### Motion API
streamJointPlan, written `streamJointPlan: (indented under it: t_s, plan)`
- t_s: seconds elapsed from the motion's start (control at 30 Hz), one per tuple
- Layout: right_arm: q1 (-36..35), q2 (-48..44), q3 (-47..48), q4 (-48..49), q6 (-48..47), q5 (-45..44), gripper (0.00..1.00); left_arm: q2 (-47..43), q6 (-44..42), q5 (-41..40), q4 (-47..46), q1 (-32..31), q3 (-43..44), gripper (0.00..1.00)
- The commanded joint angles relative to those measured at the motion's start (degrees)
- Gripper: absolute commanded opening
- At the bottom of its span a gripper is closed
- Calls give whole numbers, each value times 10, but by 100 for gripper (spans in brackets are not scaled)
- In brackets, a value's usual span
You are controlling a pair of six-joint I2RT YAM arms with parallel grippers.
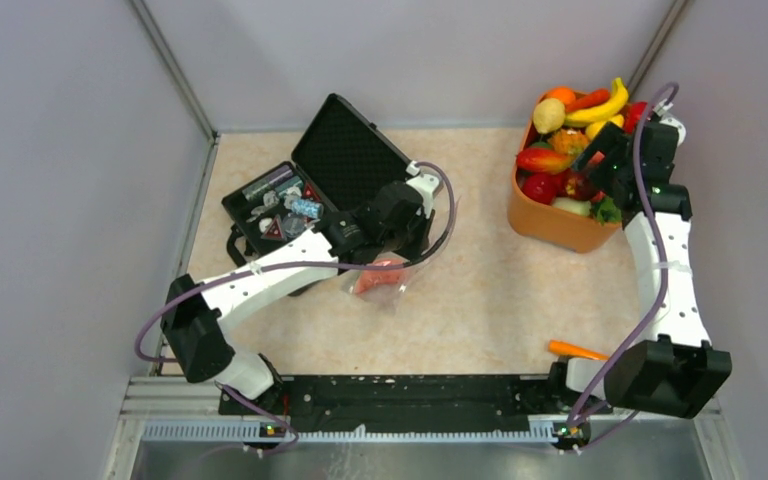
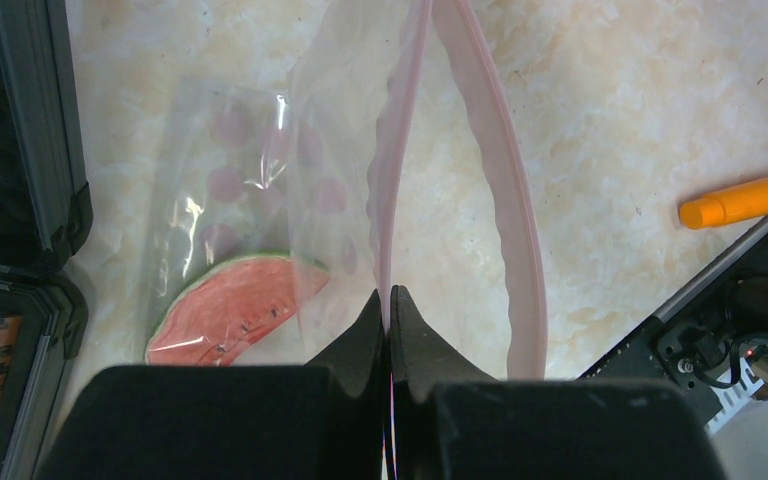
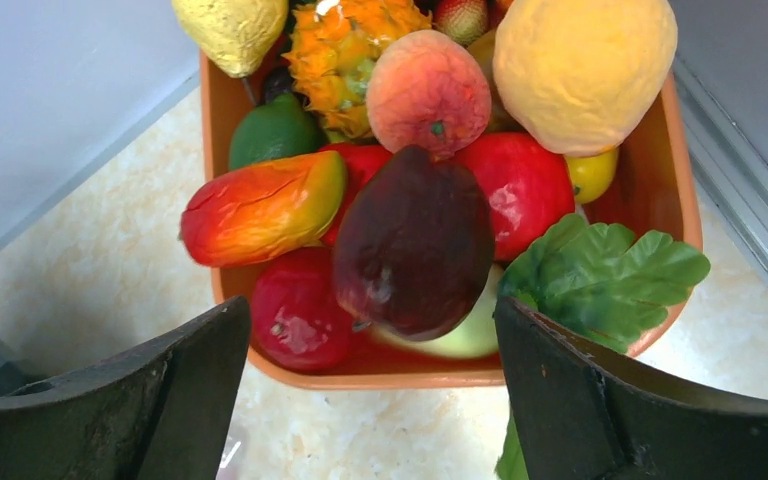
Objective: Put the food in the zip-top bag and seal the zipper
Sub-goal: Pick up the fake fruit from the bin.
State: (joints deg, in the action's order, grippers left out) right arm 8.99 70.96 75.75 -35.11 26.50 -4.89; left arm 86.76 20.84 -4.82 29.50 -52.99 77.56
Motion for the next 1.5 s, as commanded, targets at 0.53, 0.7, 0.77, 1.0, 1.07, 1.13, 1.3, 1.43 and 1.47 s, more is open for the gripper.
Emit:
streamJointPlan:
  t_s: [0.53,0.7,0.77,1.0,1.07,1.13,1.3,1.43,1.47]
  plan:
    - [48,113,11,31,-1,77,77,-63,-50,11,-88,-5,-65,0]
    - [47,91,-7,40,-3,74,73,-63,-48,9,-86,-4,-65,0]
    - [48,86,-8,42,-4,76,67,-63,-46,12,-86,-4,-64,0]
    - [48,52,-3,76,-7,111,43,-64,-47,11,-83,-4,-64,0]
    - [48,28,-5,92,-10,129,43,-63,-47,11,-82,-4,-62,0]
    - [48,9,-5,102,-11,142,42,-62,-46,11,-82,-4,-61,0]
    - [48,-23,-13,97,0,195,37,-55,-41,16,-86,-4,-57,0]
    - [43,-54,-60,150,54,349,27,-51,-42,16,-86,-4,-55,0]
    - [35,-66,-82,171,78,380,26,-50,-41,16,-86,-4,-56,0]
